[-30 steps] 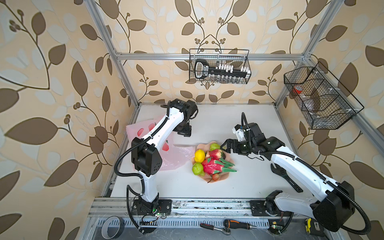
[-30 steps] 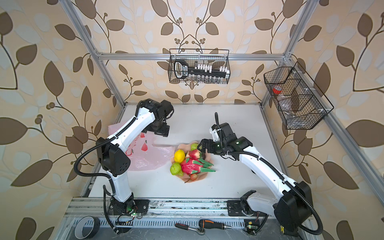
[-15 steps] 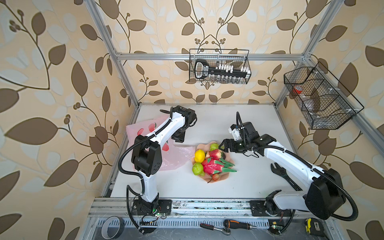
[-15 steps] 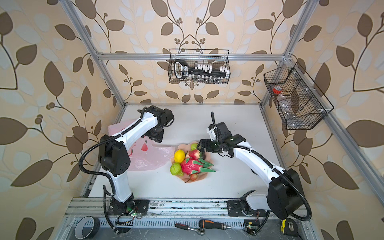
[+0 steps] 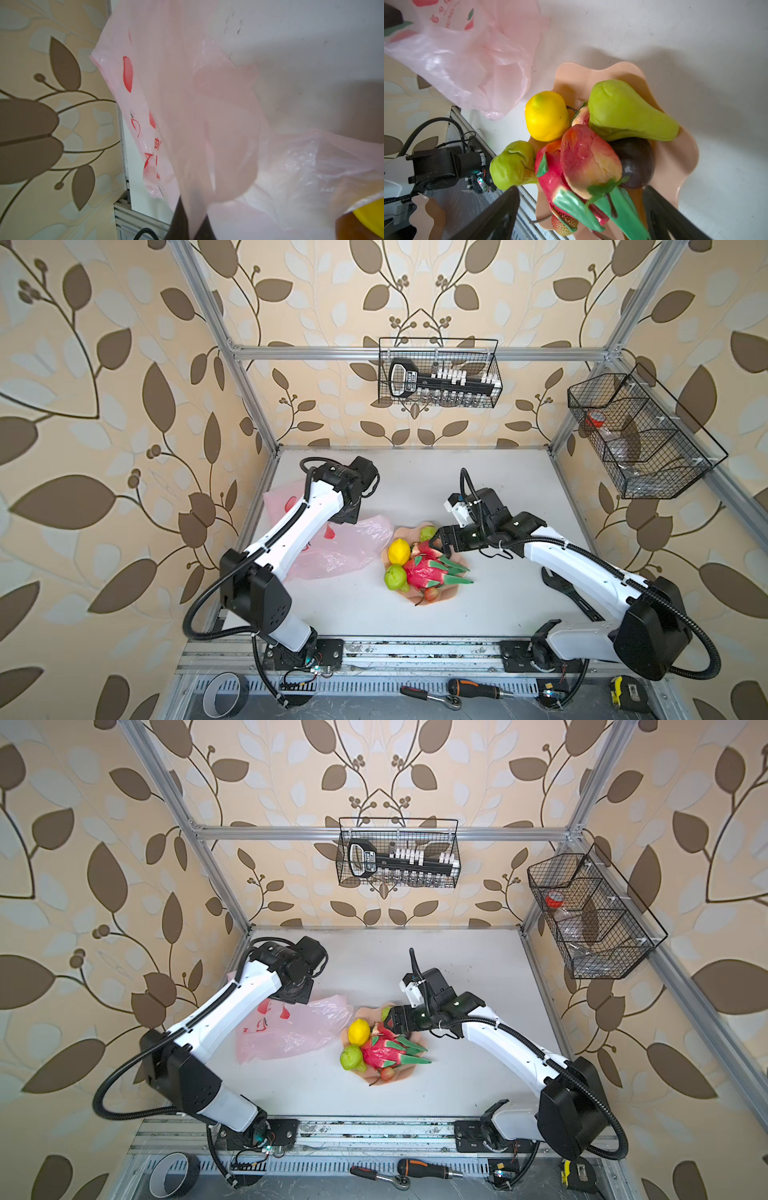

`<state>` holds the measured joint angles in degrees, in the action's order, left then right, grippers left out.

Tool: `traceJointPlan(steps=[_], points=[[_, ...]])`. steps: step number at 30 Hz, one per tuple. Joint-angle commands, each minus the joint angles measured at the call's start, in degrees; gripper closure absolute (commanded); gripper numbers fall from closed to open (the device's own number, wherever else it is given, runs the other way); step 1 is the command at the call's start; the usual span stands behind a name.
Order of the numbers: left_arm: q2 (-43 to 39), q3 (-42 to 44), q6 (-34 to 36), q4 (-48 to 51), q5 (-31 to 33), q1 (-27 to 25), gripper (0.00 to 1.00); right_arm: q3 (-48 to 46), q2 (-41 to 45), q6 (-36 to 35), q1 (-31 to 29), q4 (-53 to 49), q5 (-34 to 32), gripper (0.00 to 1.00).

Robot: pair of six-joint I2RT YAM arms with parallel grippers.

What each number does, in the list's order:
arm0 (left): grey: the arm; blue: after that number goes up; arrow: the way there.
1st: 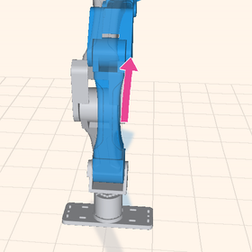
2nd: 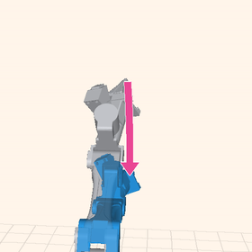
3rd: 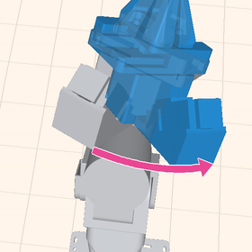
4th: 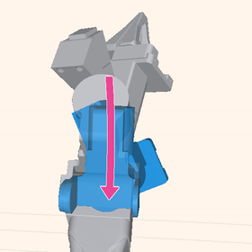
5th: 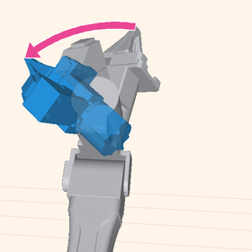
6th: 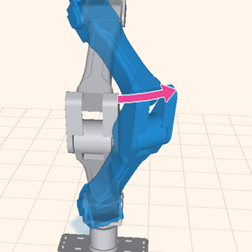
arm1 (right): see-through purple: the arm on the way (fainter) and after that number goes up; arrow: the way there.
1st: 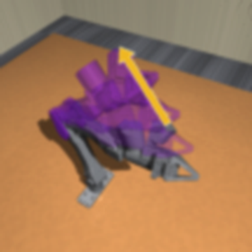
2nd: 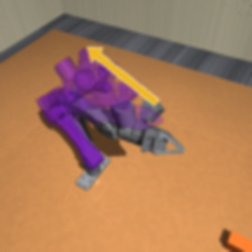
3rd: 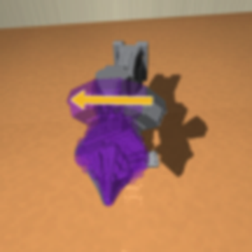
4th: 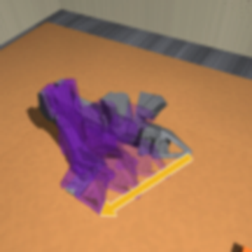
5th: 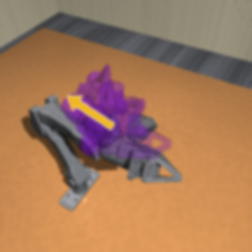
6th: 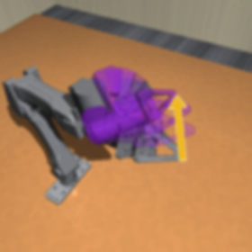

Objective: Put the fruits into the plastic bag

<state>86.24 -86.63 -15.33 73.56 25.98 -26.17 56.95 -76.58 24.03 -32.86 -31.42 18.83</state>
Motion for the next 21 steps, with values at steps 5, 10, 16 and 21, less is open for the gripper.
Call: traceJointPlan(steps=[5, 10, 16, 21], points=[[-8.3, 5.1, 6.8, -1.8, -4.8, 0.2, 0.98, -1.9, -1.7, -1.7, -2.2, -0.1, -2.7, 0.08], [-12.9, 8.6, 9.2, -3.8, -7.5, 0.2, 0.97, -1.6, -4.0, -2.3, -2.2, 0.5, -3.4, 0.10], [-14.6, 10.6, 8.5, -4.8, -9.6, 0.2, 0.97, -1.7, -6.2, -2.3, -2.5, 1.9, -3.0, 0.16], [-16.1, 11.0, 8.2, -5.5, -11.8, 0.2, 0.97, -1.9, -6.8, -2.1, -2.6, 3.0, -3.6, 0.19]])
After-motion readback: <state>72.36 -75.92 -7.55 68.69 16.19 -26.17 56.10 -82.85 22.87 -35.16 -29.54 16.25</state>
